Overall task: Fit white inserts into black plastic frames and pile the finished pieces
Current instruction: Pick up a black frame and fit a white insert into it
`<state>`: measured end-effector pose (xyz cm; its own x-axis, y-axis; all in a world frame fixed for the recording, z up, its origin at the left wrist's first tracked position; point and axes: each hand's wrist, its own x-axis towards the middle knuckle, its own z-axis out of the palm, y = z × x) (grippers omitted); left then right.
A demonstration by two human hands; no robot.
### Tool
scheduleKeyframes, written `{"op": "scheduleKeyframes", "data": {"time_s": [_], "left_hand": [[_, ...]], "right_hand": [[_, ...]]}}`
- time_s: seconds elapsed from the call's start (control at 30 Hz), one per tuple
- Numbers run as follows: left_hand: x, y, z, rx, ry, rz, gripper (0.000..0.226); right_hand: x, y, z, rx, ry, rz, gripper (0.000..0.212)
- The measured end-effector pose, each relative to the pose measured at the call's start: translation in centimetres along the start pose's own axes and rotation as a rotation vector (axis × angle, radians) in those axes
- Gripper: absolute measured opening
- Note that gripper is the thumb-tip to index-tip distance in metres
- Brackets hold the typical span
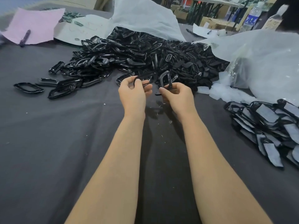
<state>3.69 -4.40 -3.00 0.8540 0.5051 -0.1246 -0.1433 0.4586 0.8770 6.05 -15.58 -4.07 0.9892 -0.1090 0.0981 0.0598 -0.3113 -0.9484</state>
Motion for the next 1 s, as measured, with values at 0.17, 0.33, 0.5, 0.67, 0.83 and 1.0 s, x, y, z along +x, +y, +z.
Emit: {"op": "scheduleKeyframes", "data": {"time_s": [0.17, 0.33, 0.5, 0.67, 0.83, 1.0], "left_hand": [[0.0, -0.1, -0.3, -0.095, 0.029, -0.061, 0.011], [-0.1, -0.3, -0.1, -0.098, 0.015, -0.057, 0.012], [-0.2, -0.5, -0.1, -0.020, -0.026, -0.010, 0.016], [-0.5, -0.7, 0.1, 0.134, -0.107, 0.059, 0.019], [-0.7, -0.8, 0.4, 0.256, -0.167, 0.095, 0.013], [-1.1, -1.0, 0.5, 0.376, -0.277, 0.166, 0.013]], "right_hand": [[-0.2, -0.1, 0.1, 0.084, -0.105, 0.028, 0.008], [0.0, 0.1, -0.8, 0.178, -0.088, 0.109, 0.017], [-0.2, 0.1, -1.5, 0.225, 0.034, 0.046, 0.015], [-0.5, 0.2, -1.5, 0.241, 0.019, 0.015, 0.016], [-0.6, -0.1, -1.3, 0.129, -0.005, -0.083, 0.016], [-0.8, -0.3, -1.0, 0.044, 0.064, -0.174, 0.013]]}}
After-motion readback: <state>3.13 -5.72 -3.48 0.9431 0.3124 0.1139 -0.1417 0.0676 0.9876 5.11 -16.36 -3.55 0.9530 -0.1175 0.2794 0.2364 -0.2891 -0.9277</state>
